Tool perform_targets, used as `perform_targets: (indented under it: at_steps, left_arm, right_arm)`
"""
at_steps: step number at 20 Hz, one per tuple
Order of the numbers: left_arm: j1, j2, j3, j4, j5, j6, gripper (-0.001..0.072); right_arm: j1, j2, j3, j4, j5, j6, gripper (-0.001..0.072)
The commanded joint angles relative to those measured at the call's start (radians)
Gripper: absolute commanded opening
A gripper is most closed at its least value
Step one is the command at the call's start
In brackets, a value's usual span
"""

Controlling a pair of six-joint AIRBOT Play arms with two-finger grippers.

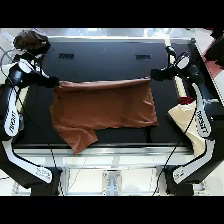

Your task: Fold the shirts.

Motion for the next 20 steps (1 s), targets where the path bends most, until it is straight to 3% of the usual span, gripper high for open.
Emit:
perform_targets:
  at_steps: [1,5,11,12,13,14,15,17,20]
  left_arm:
    - [-0.022,0.035,-0.101,0.161,-0.055,-0.046,0.0009]
    - [-0.024,0.041,-0.203,0.160,-0.062,-0.053,0.0009]
    - [-0.034,0.041,-0.224,0.118,-0.121,-0.061,0.0030]
    - [-0.033,0.043,-0.224,0.085,-0.132,-0.060,0.0071]
    - [-0.030,0.049,-0.224,0.050,-0.134,-0.060,0.0231]
    - [-0.025,0.067,-0.223,0.000,-0.133,-0.060,0.0525]
    - [-0.016,0.095,-0.223,-0.049,-0.134,-0.060,0.0558]
    - [0.021,0.201,-0.223,-0.120,-0.134,-0.060,0.0558]
    - [0.121,0.426,-0.257,-0.129,-0.172,-0.061,0.0558]
  right_arm:
    - [0.012,-0.005,-0.009,-0.064,0.095,0.003,0.0010]
    - [0.031,-0.007,-0.076,-0.076,0.093,0.003,0.0010]
    - [0.055,-0.009,-0.217,-0.064,-0.037,0.003,0.0015]
    - [0.056,-0.008,-0.216,-0.061,-0.042,0.003,0.0077]
    - [0.057,-0.005,-0.216,-0.043,-0.037,0.004,0.0230]
    - [0.057,0.000,-0.206,-0.036,-0.011,0.008,0.0354]
    - [0.057,0.007,-0.185,-0.052,0.042,0.026,0.0344]
    - [0.053,0.039,-0.144,-0.159,0.179,0.031,0.0332]
    - [0.023,0.142,-0.138,-0.503,0.397,0.077,0.0324]
